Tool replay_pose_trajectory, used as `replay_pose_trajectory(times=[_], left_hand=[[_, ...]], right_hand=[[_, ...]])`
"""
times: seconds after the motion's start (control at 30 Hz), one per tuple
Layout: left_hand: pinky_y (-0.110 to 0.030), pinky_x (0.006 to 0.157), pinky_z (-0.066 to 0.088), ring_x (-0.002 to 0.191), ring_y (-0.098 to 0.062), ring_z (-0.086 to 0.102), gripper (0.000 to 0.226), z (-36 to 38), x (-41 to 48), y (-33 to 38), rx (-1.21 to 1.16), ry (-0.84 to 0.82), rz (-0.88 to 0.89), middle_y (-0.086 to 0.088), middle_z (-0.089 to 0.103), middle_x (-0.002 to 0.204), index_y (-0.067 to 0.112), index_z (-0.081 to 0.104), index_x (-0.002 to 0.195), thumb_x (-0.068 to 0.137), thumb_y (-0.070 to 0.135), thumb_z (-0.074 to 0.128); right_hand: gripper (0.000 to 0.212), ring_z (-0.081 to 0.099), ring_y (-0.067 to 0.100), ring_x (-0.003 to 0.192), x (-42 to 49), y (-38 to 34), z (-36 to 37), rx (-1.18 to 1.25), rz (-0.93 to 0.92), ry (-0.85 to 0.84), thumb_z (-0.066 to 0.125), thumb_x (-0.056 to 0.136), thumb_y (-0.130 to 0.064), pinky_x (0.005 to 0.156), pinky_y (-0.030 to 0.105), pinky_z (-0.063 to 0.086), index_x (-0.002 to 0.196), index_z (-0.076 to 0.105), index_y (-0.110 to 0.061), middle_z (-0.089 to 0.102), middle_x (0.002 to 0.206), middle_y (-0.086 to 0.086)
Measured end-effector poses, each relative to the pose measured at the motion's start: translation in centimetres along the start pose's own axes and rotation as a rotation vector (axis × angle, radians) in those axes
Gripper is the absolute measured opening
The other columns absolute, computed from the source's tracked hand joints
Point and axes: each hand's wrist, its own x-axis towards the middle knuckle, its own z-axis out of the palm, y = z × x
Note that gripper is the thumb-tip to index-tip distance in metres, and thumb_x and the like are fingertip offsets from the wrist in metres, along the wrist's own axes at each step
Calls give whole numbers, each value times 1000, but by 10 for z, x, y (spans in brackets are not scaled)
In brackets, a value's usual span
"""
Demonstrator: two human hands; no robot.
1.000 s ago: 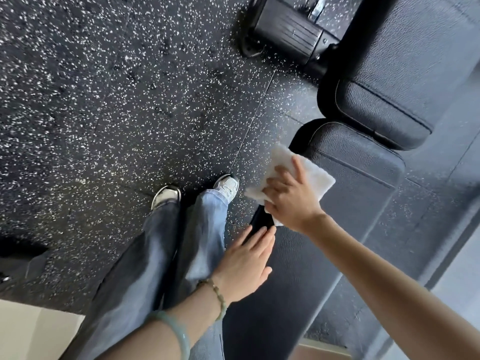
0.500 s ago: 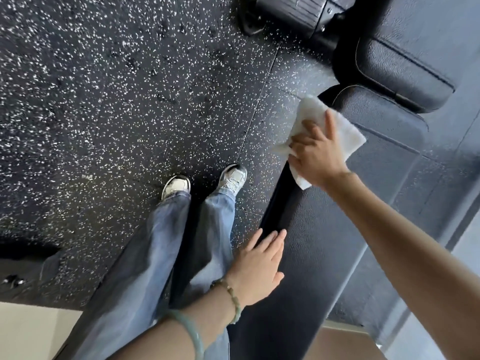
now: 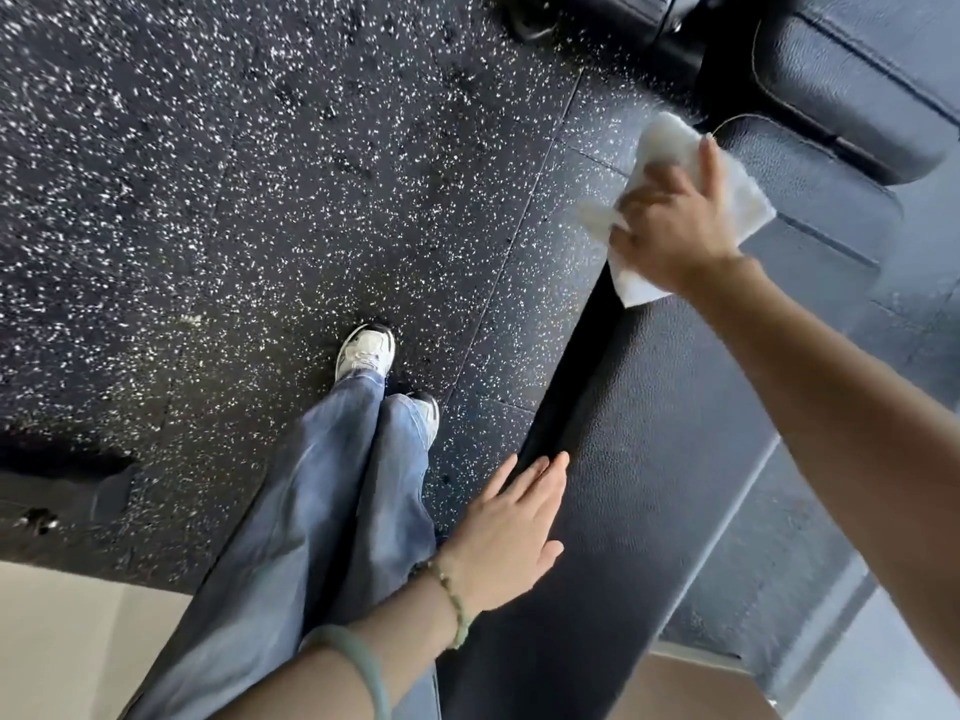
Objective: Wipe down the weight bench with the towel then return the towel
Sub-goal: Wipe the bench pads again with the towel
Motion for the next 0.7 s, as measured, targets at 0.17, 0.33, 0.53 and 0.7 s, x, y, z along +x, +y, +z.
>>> replay_pose_trajectory(times=[0.17, 0.33, 0.53, 0.7], left_hand=[[-43, 113, 29, 135, -19, 41, 67, 15, -11, 3, -38, 18, -8, -8, 31, 154, 5, 39, 144, 90, 44, 36], [-43, 113, 22, 135, -22, 41, 69, 31, -25, 10, -41, 12, -28, -10, 34, 153, 2, 38, 144, 90, 45, 33], [-43, 112, 32, 136, -20, 39, 66, 46, -48, 21, -62, 23, -53, -8, 34, 153, 6, 44, 141, 89, 44, 32], [-45, 109, 36, 136, -20, 40, 65, 58, -63, 23, -73, 48, -47, -8, 34, 153, 5, 44, 141, 89, 43, 32]], right_hand=[[56, 52, 33, 116, -64, -66, 31, 95, -184, 58, 31, 81, -43, 112, 53, -11, 91, 75, -10, 72, 90, 1], [37, 56, 32, 111, -141, -125, 58, 144, -470, -42, 53, 74, -40, 114, 53, -7, 91, 76, -17, 69, 95, -2], [37, 47, 29, 122, -77, -66, 37, 65, -245, 97, 51, 84, -38, 109, 61, -6, 97, 73, -11, 69, 102, 2], [44, 38, 30, 129, -75, -80, 32, 84, -88, 35, 38, 92, -38, 110, 57, -13, 105, 70, -9, 69, 107, 1]])
